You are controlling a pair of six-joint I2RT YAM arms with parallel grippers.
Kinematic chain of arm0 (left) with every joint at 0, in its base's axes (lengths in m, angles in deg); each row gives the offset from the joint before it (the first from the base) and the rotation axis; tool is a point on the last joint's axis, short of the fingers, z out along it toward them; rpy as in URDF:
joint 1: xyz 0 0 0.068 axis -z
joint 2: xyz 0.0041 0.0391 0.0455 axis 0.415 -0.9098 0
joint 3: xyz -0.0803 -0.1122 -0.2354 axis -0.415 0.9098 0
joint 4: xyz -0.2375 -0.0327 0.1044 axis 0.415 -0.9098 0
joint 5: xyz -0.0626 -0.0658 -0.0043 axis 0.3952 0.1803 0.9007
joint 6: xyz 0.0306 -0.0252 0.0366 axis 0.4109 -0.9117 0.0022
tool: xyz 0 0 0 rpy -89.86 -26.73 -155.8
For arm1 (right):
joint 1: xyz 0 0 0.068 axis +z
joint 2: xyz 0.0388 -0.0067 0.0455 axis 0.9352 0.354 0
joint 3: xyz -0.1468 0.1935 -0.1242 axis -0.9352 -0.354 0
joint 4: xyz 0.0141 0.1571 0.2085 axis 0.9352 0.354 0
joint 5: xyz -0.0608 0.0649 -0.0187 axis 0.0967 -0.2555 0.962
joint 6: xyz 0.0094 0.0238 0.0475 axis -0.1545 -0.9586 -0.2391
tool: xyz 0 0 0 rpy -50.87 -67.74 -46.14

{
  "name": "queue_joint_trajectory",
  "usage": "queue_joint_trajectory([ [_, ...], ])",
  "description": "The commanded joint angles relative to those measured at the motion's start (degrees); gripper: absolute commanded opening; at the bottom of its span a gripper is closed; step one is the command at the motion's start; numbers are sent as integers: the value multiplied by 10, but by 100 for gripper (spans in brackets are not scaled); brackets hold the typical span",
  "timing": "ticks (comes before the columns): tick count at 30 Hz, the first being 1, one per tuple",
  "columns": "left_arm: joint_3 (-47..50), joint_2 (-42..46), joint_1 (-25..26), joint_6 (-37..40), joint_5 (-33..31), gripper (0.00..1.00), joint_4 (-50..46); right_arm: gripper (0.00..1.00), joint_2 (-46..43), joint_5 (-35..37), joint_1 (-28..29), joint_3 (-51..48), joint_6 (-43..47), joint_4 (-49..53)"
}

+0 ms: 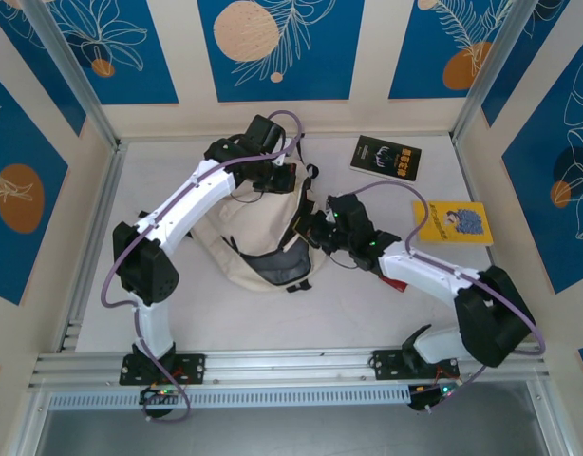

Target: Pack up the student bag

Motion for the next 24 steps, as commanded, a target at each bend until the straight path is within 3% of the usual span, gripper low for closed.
queue_joint_trajectory([
  [1, -1, 42, 2, 3, 35, 0, 35, 0, 36, 78, 16, 23, -65, -48],
  [17, 30, 46, 2, 2, 17, 0, 39, 0, 194, 155, 60, 124, -165, -7],
  [24, 35, 55, -3, 6, -13, 0, 32, 4, 244, 107, 59, 138, -208, -12],
])
